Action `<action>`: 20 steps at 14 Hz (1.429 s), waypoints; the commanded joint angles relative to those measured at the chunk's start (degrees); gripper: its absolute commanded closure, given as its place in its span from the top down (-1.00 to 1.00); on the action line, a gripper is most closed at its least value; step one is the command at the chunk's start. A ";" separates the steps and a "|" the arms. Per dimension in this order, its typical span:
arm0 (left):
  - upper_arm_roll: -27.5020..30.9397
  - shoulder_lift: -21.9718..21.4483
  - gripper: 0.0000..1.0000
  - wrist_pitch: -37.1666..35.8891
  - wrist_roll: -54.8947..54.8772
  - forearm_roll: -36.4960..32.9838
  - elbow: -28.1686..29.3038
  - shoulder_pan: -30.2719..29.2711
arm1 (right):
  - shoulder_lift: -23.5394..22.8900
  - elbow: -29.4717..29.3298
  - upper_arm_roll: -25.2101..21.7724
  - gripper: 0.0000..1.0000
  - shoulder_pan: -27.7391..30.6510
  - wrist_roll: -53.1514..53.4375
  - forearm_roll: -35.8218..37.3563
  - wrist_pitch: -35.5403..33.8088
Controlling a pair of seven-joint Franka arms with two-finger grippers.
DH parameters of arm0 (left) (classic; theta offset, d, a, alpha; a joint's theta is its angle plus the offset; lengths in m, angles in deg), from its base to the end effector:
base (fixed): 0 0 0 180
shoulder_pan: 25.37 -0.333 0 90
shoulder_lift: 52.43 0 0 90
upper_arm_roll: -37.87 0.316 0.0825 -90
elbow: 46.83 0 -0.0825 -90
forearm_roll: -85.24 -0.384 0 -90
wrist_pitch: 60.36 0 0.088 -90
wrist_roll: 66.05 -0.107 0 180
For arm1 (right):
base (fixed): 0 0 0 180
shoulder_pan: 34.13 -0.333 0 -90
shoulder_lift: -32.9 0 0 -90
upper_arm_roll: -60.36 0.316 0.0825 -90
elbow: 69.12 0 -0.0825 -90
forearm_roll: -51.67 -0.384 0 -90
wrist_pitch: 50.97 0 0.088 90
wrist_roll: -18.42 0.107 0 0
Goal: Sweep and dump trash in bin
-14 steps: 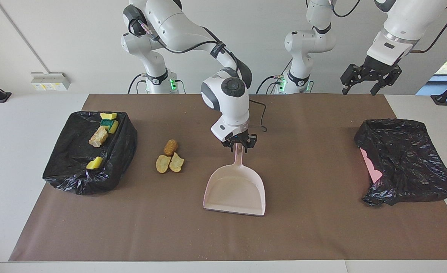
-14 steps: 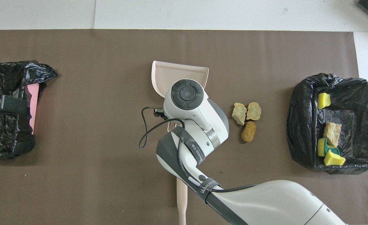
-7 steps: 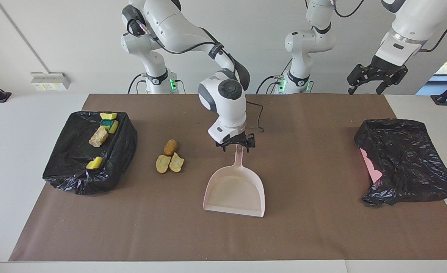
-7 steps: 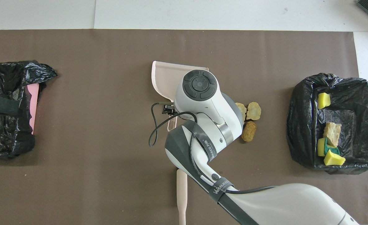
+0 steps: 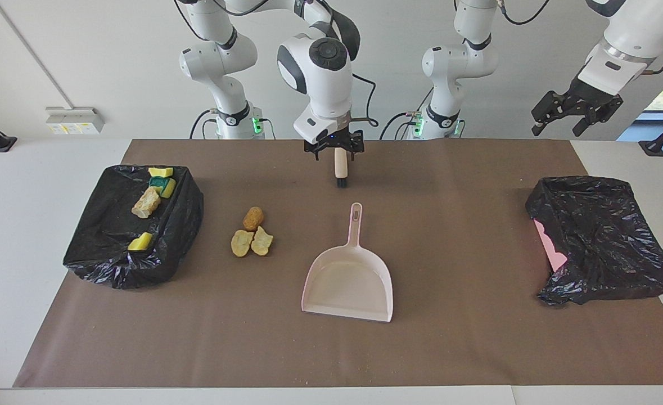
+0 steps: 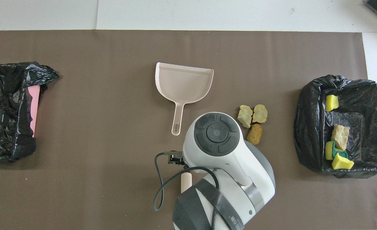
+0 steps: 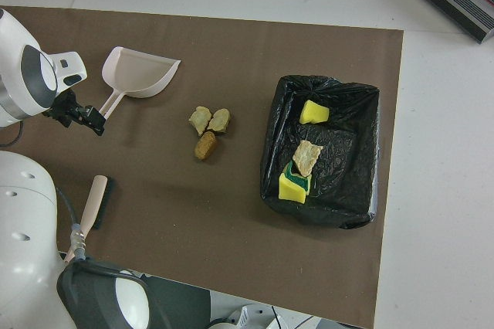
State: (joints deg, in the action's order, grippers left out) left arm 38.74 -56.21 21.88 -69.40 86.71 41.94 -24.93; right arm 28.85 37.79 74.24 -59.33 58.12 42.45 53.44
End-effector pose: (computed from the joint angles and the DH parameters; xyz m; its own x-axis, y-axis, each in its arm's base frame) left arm 0.5196 0.0012 0.6584 0.9974 -0.0545 -0.0463 -0.0531 -0.9982 0.0293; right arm 0.4343 0.3662 0.4681 0.9793 -0.0529 -0.1953 -0.0646 -0.9964 -0.0542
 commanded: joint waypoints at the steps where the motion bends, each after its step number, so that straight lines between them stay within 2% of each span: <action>1: 0.88 -0.70 1.00 -1.11 -0.34 0.11 0.26 1.40 | 10.00 16.18 -0.17 1.00 -2.55 -0.86 -6.49 7.37; 3: 0.71 -0.70 1.00 -1.28 -1.04 0.11 0.26 1.57 | 13.88 22.54 -0.08 1.00 -4.40 -0.86 -10.98 9.77; 7: 1.24 -0.79 1.00 -1.29 -0.78 -0.06 0.44 1.49 | 13.90 28.87 -0.17 1.00 -10.99 2.21 -12.13 13.36; 10: 0.89 -0.79 1.00 -0.06 1.49 -0.06 1.57 4.81 | 13.46 34.06 -0.17 1.00 -17.32 5.20 -14.69 22.67; 13: 0.53 -0.18 1.00 5.46 6.86 0.55 5.87 10.69 | 13.98 36.26 -0.17 1.00 -18.73 5.55 -14.95 23.48; 16: 0.10 1.06 1.00 16.34 8.44 0.64 12.72 16.58 | 14.07 36.53 -0.17 1.00 -19.87 5.64 -17.06 23.74; 18: -0.95 3.41 1.00 20.06 14.39 1.60 14.15 20.19 | 14.07 36.62 -0.17 0.95 -20.32 6.26 -17.15 23.74; 20: -4.72 7.19 1.00 24.52 18.54 2.13 14.93 20.56 | 14.07 37.32 -0.08 -0.04 -20.50 6.26 -17.15 24.70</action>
State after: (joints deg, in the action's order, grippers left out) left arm 35.73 -51.22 42.19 -53.98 88.00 55.62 -5.22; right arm 41.30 73.02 74.26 -79.24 63.56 26.88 75.91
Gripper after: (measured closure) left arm 0.000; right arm 0.057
